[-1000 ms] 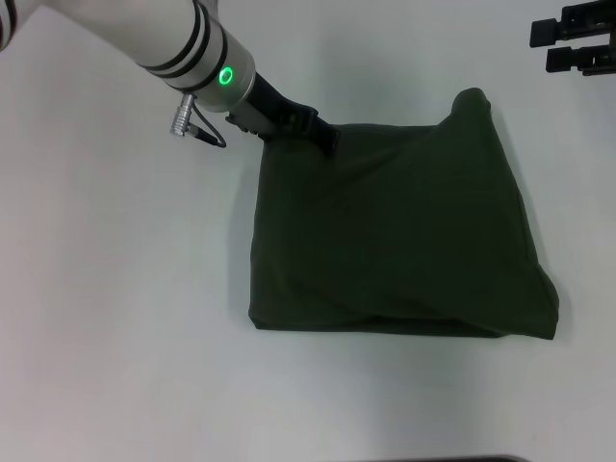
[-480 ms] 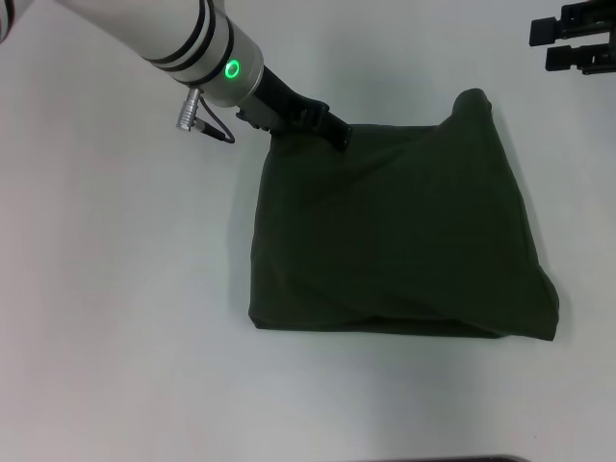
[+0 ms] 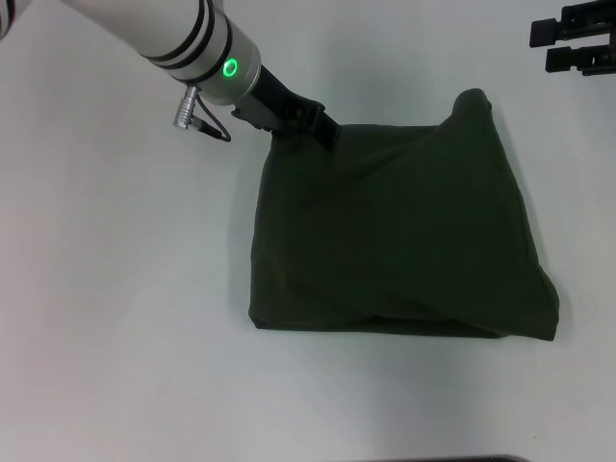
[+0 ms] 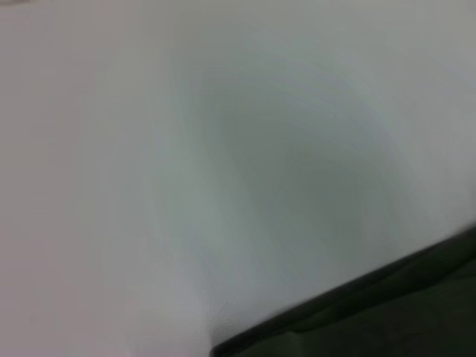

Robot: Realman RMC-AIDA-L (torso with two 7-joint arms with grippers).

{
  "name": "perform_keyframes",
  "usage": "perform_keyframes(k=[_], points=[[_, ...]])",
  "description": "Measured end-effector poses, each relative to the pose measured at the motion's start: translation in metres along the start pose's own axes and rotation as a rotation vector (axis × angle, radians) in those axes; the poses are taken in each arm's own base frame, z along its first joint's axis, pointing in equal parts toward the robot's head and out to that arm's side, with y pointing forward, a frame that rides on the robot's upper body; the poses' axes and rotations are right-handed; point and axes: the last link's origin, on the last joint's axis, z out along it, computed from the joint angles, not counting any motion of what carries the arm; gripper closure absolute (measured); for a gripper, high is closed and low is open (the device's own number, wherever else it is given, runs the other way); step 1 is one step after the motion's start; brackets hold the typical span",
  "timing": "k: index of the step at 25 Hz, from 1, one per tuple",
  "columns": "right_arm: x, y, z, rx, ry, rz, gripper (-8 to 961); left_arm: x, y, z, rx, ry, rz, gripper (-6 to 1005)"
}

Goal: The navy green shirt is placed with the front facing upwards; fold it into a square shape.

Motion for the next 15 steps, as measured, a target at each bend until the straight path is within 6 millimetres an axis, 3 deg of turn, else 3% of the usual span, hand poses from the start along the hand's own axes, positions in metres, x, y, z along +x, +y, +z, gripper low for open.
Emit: perform_keyframes(k=[1, 3, 15], points=[[-0.0001, 0.0001, -0.0002, -0.001, -0.001, 0.000, 355, -0.0001, -0.0001, 0.0000, 0.001, -0.001, 0.000, 108], [-0.0003, 0.0002, -0.0008, -0.003, -0.003, 0.001, 356, -0.0004, -0.0001, 0.0003, 0.003, -0.004, 0.001, 294], [0.0007, -0.0022, -0.0035, -0.005, -0.007, 0.011, 355, -0.0005, 0.0014, 0.0016, 0.011, -0.006, 0.012, 794]])
